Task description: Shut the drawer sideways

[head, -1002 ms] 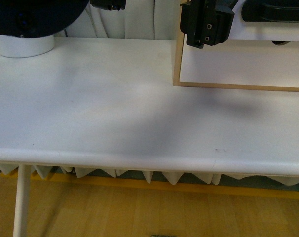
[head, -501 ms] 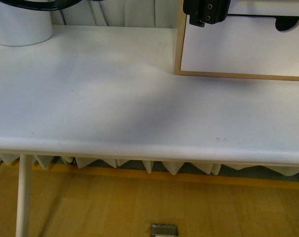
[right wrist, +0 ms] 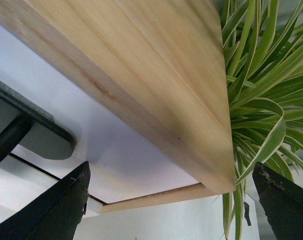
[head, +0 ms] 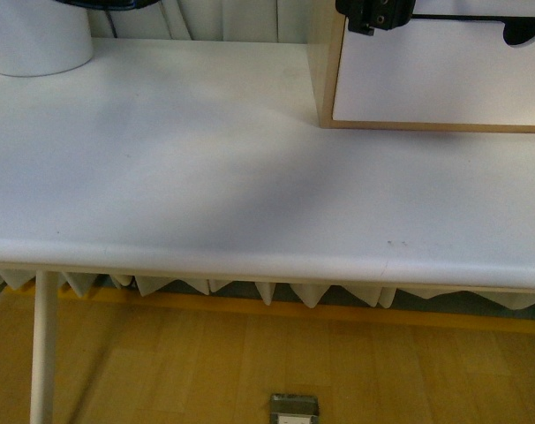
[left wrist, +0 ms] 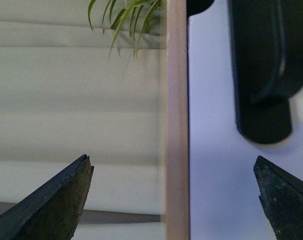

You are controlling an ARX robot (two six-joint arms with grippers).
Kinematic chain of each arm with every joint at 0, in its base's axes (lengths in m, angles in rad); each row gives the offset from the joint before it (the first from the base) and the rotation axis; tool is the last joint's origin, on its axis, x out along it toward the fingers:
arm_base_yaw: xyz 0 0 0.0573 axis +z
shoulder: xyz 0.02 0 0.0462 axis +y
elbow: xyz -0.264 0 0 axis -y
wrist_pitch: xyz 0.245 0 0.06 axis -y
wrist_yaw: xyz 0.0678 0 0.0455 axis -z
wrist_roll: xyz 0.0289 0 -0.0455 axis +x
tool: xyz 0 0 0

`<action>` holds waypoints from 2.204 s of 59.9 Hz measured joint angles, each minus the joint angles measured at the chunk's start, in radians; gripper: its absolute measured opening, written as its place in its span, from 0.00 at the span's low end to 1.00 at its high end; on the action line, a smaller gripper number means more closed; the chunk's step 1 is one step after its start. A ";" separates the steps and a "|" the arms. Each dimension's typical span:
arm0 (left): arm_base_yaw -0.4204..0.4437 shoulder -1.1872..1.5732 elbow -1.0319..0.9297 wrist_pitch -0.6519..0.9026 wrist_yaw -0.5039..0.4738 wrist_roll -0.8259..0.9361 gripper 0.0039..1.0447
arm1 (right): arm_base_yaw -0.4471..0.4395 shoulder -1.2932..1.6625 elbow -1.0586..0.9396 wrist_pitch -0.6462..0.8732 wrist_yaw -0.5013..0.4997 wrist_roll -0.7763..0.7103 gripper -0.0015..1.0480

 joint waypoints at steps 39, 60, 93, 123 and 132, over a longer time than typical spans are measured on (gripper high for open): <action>0.056 -0.538 -0.772 0.285 -0.218 -0.446 0.94 | -0.014 -0.689 -0.587 0.108 0.041 0.300 0.91; 0.163 -1.193 -1.206 -0.124 -0.420 -0.833 0.94 | 0.044 -1.280 -0.915 -0.119 0.165 0.588 0.91; 0.298 -1.520 -1.287 -0.354 -0.373 -1.518 0.49 | 0.102 -1.417 -1.029 -0.127 0.054 0.879 0.38; 0.557 -1.736 -1.361 -0.483 -0.116 -1.606 0.04 | 0.229 -1.616 -1.114 -0.235 0.169 0.891 0.01; 0.573 -1.796 -1.361 -0.539 -0.107 -1.607 0.04 | 0.229 -1.633 -1.133 -0.234 0.169 0.891 0.01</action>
